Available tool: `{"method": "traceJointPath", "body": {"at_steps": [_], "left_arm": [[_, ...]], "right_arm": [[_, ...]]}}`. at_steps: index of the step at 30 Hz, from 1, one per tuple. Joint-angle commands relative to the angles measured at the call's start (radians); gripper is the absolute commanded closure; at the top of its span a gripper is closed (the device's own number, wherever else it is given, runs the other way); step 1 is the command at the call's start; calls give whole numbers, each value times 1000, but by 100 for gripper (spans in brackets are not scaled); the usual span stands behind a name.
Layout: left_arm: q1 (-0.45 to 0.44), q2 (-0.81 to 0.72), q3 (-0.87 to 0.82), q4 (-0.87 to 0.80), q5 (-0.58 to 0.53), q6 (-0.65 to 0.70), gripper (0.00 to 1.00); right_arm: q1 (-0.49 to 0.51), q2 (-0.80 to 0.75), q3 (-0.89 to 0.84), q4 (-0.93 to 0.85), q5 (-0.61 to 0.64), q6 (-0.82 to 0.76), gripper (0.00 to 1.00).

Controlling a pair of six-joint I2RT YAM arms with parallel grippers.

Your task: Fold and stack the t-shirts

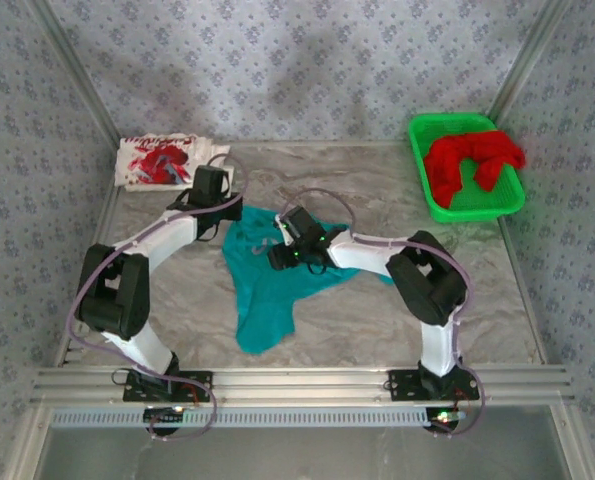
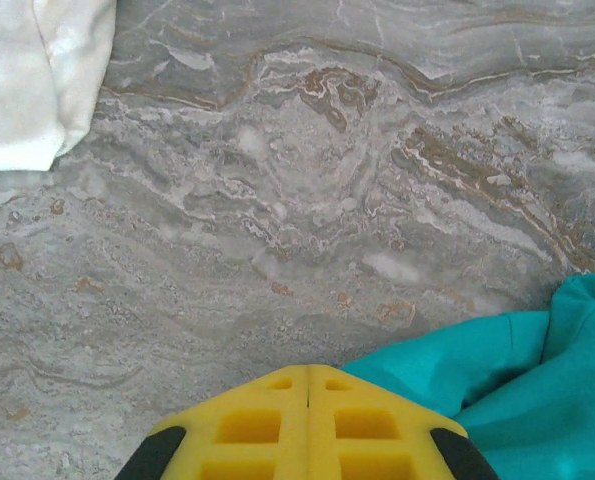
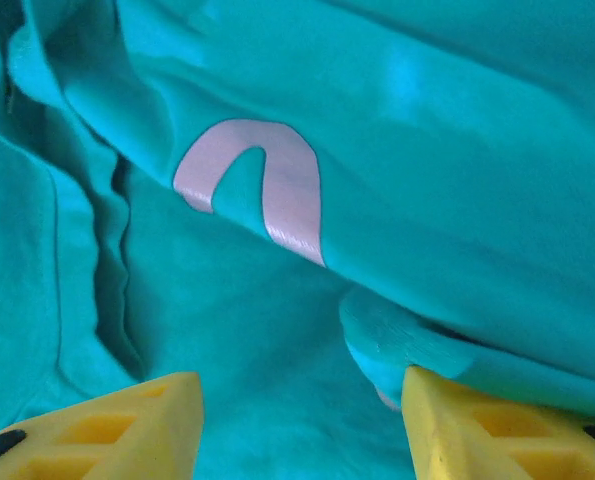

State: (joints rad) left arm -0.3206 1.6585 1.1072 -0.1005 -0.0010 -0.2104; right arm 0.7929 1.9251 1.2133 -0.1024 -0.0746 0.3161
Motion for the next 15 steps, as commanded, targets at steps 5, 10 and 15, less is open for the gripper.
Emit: {"method": "traceJointPath", "body": {"at_steps": [5,10,15], "left_arm": [[10,-27,7,21,-13,-13,100],[20,-56,-22,24,-22,-15,100],[46,-112,-64,29,-30,-11,100]], "right_arm": [[-13,43,56,0,231,20,54],[-47,18,51,-9,293,45,90],[-96,-127,-11,-6,300,-4,100]]}}
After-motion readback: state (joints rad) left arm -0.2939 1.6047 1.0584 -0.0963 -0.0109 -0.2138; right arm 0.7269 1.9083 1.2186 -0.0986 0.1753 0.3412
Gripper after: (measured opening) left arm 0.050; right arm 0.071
